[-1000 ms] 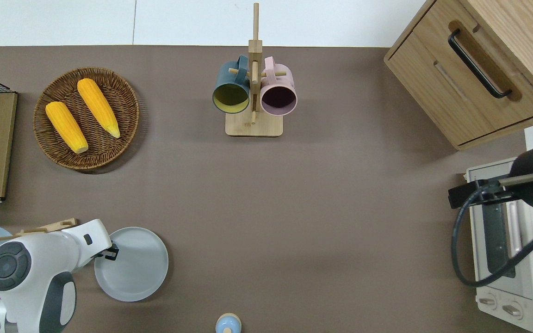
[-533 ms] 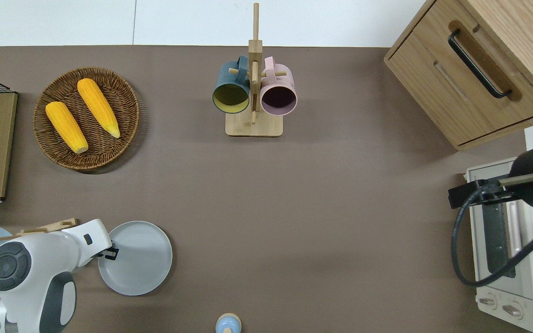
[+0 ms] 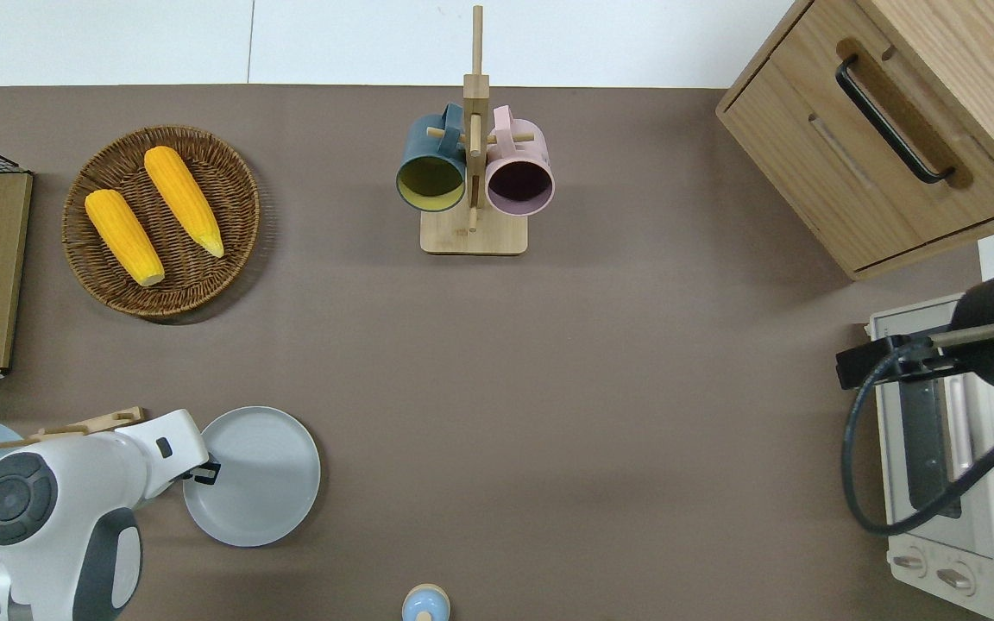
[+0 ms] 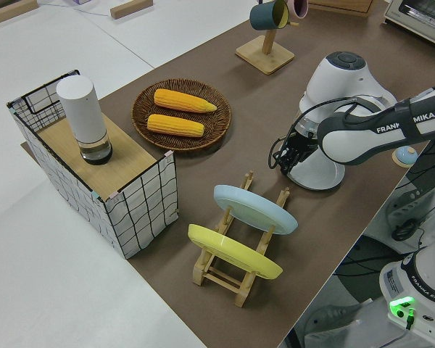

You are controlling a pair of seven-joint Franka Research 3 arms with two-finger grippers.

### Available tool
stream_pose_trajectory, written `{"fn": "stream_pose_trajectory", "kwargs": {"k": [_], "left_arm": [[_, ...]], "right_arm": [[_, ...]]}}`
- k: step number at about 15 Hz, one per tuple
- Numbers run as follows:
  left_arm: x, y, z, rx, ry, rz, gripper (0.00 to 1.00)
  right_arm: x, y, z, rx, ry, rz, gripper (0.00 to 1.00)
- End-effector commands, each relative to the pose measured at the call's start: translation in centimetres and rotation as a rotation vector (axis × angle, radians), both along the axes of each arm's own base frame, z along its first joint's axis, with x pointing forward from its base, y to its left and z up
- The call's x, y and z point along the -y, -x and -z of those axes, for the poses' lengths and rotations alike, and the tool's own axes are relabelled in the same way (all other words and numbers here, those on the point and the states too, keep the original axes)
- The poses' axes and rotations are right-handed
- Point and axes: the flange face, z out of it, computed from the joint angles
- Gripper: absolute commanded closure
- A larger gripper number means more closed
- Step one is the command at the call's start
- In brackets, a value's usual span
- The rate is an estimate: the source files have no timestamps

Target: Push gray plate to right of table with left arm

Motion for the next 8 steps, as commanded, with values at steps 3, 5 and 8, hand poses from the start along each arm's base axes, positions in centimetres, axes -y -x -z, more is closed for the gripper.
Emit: {"fn": "stream_pose_trajectory", "kwargs": {"k": [3, 5, 8], "left_arm": [[4.0, -0.1, -0.2, 0.024, 0.000, -0.145, 1.00], [5.4, -0.1, -0.4, 0.025, 0.007, -0.187, 1.00], [9.1, 0.3, -0.4, 0.028, 0.025, -0.245, 1.00]], "right_arm": [[0.1, 0.3, -0.4, -0.004, -0.002, 0.014, 0.017], [0.2, 0.3, -0.4, -0.004, -0.002, 0.015, 0.017], [0.1, 0.3, -0.4, -0.004, -0.002, 0.014, 0.017]]}}
